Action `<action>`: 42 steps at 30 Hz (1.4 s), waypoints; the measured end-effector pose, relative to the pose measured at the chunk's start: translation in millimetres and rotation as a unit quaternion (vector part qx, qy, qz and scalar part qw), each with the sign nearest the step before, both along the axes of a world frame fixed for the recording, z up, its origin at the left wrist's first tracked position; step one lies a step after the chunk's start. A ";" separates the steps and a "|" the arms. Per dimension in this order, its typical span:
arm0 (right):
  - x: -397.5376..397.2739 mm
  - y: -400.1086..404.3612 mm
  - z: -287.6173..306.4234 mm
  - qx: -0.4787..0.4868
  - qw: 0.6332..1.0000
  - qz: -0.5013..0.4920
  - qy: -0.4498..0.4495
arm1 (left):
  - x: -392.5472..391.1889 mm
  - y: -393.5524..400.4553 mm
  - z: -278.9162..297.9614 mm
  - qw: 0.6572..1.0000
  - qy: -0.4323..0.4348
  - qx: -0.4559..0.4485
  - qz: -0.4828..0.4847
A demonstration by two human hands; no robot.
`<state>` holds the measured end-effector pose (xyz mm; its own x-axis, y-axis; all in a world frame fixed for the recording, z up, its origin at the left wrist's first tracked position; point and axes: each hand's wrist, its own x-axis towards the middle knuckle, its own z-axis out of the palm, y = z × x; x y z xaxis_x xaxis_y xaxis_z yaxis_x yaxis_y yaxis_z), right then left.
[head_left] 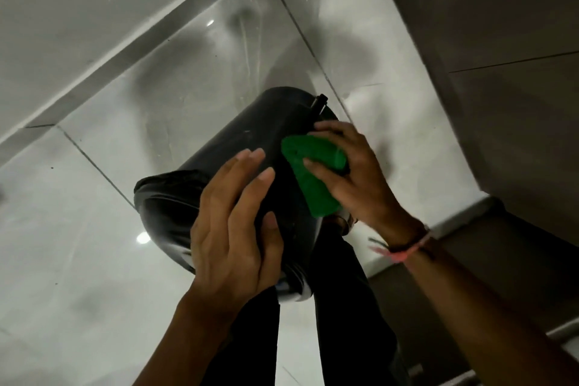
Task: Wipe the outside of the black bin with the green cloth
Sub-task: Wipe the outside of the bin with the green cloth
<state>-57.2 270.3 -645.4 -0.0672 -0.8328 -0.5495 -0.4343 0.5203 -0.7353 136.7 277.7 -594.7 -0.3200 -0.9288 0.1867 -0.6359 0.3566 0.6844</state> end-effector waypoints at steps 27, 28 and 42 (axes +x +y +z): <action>-10.6 49.2 23.8 0.049 0.978 0.198 0.044 | 15.7 43.8 -0.7 0.965 -0.041 0.186 0.182; -12.1 49.2 18.2 0.064 0.981 0.174 0.064 | 15.7 44.4 -1.2 0.966 -0.041 0.184 0.179; 47.8 49.3 12.2 -0.018 0.997 0.027 0.073 | 38.7 12.0 -7.9 0.959 0.006 0.261 0.114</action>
<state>-9.4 319.6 -633.2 -0.0996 -0.8565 -0.5064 -0.5648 0.4677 -0.6799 175.4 289.6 -602.6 -0.0988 -0.9424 -0.3196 -0.6473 -0.1830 0.7399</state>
